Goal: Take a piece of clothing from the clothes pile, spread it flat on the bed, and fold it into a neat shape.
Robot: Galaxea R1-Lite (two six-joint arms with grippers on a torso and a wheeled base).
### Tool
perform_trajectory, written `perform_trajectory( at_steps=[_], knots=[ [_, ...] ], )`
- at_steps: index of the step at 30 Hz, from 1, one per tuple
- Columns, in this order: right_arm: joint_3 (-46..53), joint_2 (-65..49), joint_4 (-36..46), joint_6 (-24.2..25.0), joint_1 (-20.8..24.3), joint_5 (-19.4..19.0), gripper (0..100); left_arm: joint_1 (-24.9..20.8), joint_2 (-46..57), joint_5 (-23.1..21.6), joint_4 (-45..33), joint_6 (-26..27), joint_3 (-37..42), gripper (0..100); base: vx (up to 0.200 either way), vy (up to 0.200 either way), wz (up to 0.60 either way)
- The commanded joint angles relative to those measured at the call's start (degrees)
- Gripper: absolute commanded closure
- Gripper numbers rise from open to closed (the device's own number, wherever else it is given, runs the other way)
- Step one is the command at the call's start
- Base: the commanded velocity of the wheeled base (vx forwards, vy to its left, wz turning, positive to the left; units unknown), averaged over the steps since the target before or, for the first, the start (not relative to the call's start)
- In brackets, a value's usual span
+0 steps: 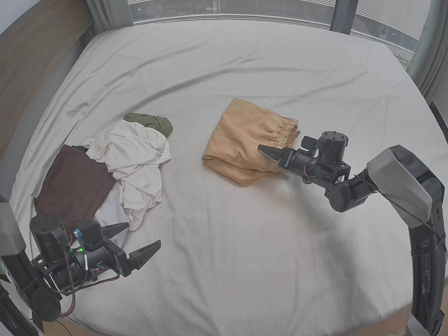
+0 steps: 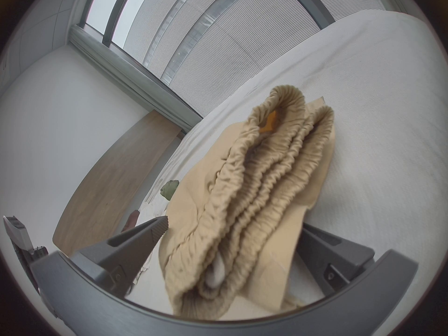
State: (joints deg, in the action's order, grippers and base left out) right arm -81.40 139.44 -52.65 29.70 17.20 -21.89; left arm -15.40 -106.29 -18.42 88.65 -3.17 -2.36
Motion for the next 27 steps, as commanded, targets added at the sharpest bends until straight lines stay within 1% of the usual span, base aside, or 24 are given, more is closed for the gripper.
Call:
perform_trajectory(
  at_steps=[1, 2, 4, 7, 8, 9, 10, 12, 13, 15, 17, 18, 21, 23, 25, 27],
  knots=[
    [10.12, -9.53, -1.40, -1.22, -0.15, 0.10, 0, -2.45, 0.91, 0.05, 0.03, -2.46, -0.45, 0, 0.000, 0.000, 0.00],
    [16.09, -14.02, -2.98, -2.01, -0.24, 0.10, 0, -3.68, 1.17, 0.14, 0.03, -3.42, -0.62, 0, 0.000, 0.000, 0.00],
    [22.42, -18.85, -4.74, -2.80, -0.15, 0.10, 0, -4.82, 1.35, 0.14, 0.03, -3.95, -0.62, 0, 0.000, 0.000, 0.00],
    [29.98, -24.56, -7.11, -4.30, 0.03, 0.19, 0, -6.14, 1.96, 0.40, 0.03, -4.13, -0.54, 0, 0.000, 0.000, 0.00],
    [33.32, -26.94, -8.61, -5.61, 0.11, 0.27, 0, -6.75, 2.23, 0.49, 0.03, -4.13, -0.27, 0, 0.000, 0.000, 0.00],
    [33.32, -26.94, -8.61, -5.61, 0.11, 0.27, 0, -6.75, 2.23, 0.49, 0.03, -4.13, -0.27, 0, 0.000, 0.000, 0.00],
    [38.68, -30.10, -11.60, -8.25, 0.11, 0.27, 0, -7.89, 2.14, 0.75, 0.03, -3.95, -0.18, 0, 0.000, 0.000, 0.00],
    [42.20, -32.03, -13.71, -9.31, 0.20, 0.27, 0, -8.77, 2.23, 1.19, 0.03, -3.95, -0.27, 0, 0.000, 0.000, 0.00],
    [46.33, -34.41, -15.64, -10.27, 0.47, 0.27, 0, -9.92, 2.40, 2.25, 0.03, -3.95, -0.54, 0, 0.000, 0.000, 0.00],
    [52.04, -38.54, -16.87, -12.21, 0.90, 0.19, 0, -12.29, 3.90, 4.18, 0.03, -3.86, -0.45, 0, 0.000, 0.000, 0.00],
    [54.85, -41.53, -16.87, -12.91, 1.52, 0.27, 0, -14.31, 5.04, 5.41, 0.03, -3.86, -0.18, 0, 0.000, 0.000, 0.00],
    [57.40, -44.78, -16.43, -13.08, 2.40, 0.19, 0, -16.16, 6.18, 6.64, 0.03, -3.86, 0.08, 0, 0.000, 0.000, 0.00],
    [61.36, -50.49, -15.64, -13.26, 3.72, 0.27, 0, -18.88, 8.91, 9.28, 0.03, -3.77, 0.70, 0, 0.000, 0.000, 0.00],
    [63.12, -53.04, -14.59, -13.35, 3.89, 0.19, 0, -19.67, 10.05, 10.86, 0.03, -3.42, 1.22, 0, 0.000, 0.000, 0.00],
    [65.66, -57.96, -11.77, -14.05, 4.16, 0.27, 0, -20.20, 11.98, 13.15, 0.03, -3.16, 1.93, 0, 0.000, 0.000, 0.00],
    [67.16, -61.92, -9.22, -14.14, 4.24, 0.27, 0, -20.20, 14.80, 13.76, -0.14, -3.16, 2.36, 0, 0.000, 0.000, 0.00]
  ],
)
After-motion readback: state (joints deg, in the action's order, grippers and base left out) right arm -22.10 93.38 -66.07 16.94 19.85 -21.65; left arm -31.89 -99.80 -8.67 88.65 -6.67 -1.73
